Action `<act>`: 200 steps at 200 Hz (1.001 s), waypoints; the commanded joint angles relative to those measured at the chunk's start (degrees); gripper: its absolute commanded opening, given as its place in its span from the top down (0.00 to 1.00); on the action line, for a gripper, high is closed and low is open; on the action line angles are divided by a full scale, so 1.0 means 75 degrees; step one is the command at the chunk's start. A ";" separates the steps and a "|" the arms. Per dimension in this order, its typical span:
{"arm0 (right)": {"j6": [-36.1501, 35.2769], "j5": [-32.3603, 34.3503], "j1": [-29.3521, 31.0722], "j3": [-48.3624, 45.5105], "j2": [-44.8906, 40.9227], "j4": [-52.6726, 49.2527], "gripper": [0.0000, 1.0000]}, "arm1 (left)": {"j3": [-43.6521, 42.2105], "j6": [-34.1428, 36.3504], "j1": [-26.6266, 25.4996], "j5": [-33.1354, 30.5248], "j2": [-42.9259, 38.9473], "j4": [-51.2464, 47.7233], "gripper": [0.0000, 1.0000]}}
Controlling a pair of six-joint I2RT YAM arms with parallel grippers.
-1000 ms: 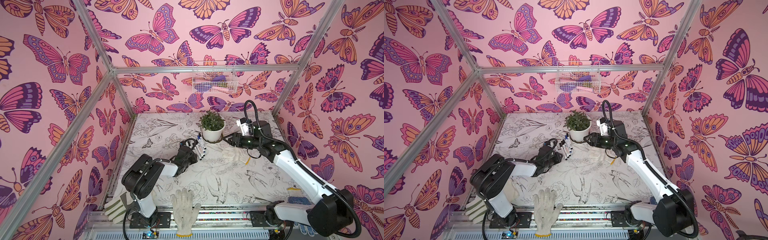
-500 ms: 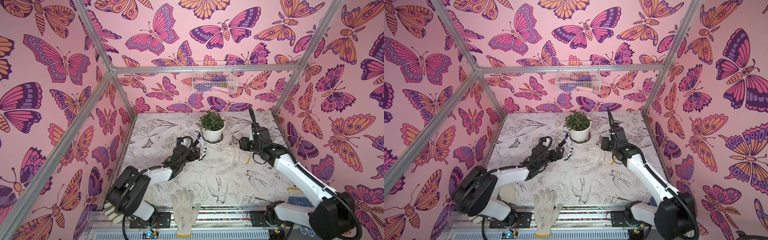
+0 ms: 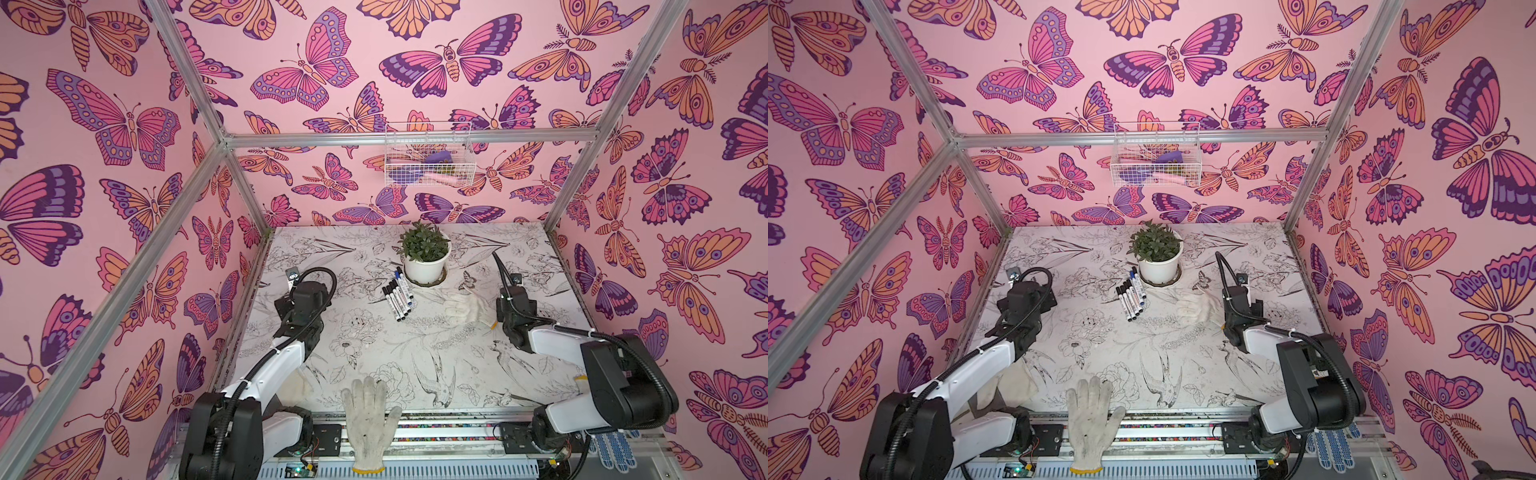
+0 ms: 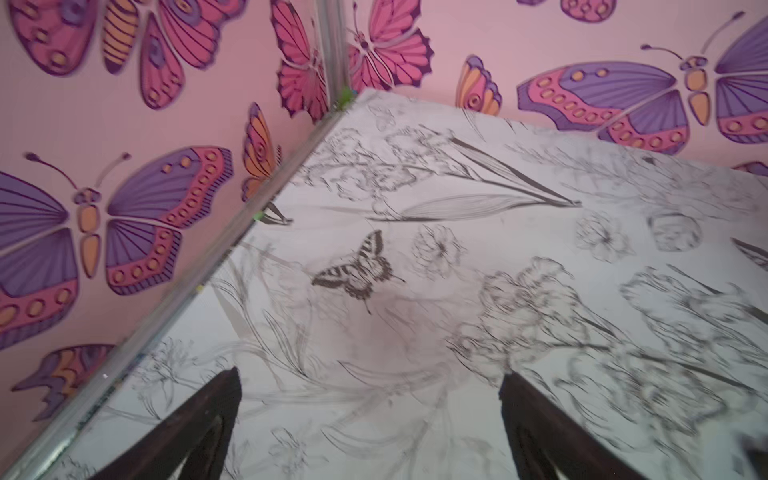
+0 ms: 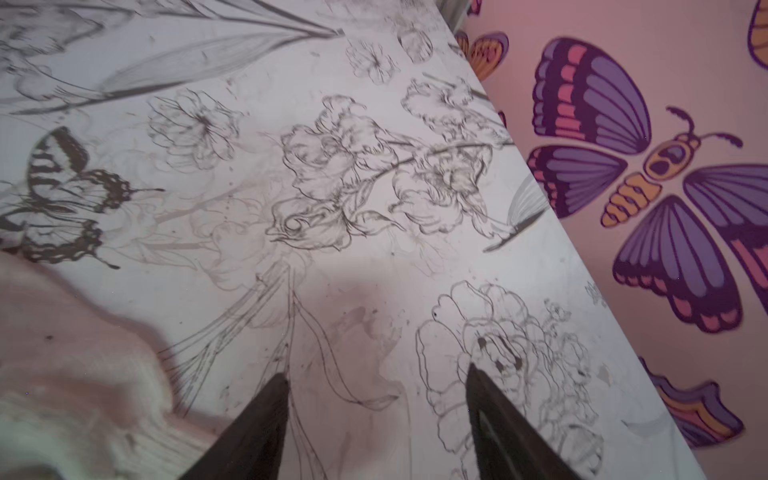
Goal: Insert the pens into the pen caps
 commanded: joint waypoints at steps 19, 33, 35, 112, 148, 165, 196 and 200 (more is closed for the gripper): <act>-0.0018 -0.1983 -0.1047 -0.0517 -0.0165 0.2382 0.01 | -0.0962 0.1400 0.0283 -0.0275 0.1050 0.2542 0.01; 0.0006 -0.2746 -0.1353 -0.0841 0.0632 0.4113 0.01 | -0.0969 0.1625 0.0351 0.0408 0.1237 0.3003 0.01; 0.0008 -0.2766 -0.1360 -0.0820 0.0621 0.3983 0.01 | -0.1007 0.1669 0.0375 0.0499 0.1272 0.3157 0.01; 0.0056 -0.2876 -0.1424 -0.0568 0.0233 0.2850 0.01 | -0.1355 0.1595 0.1202 0.3258 0.2674 0.5461 0.01; 0.0065 -0.2882 -0.1420 -0.0557 0.0200 0.2748 0.01 | -0.1445 0.1871 0.1129 0.3485 0.2775 0.6037 0.01; 0.0071 -0.2883 -0.1425 -0.0552 0.0191 0.2736 0.01 | -0.1693 0.2134 0.0871 0.3438 0.2728 0.6044 0.01; 0.0065 -0.2883 -0.1414 -0.0554 0.0196 0.2754 0.01 | -0.1605 0.2263 0.0854 0.3645 0.2788 0.5850 0.01; 0.0064 -0.2882 -0.1413 -0.0548 0.0196 0.2756 0.01 | -0.1601 0.2220 0.0873 0.3702 0.2754 0.5719 0.01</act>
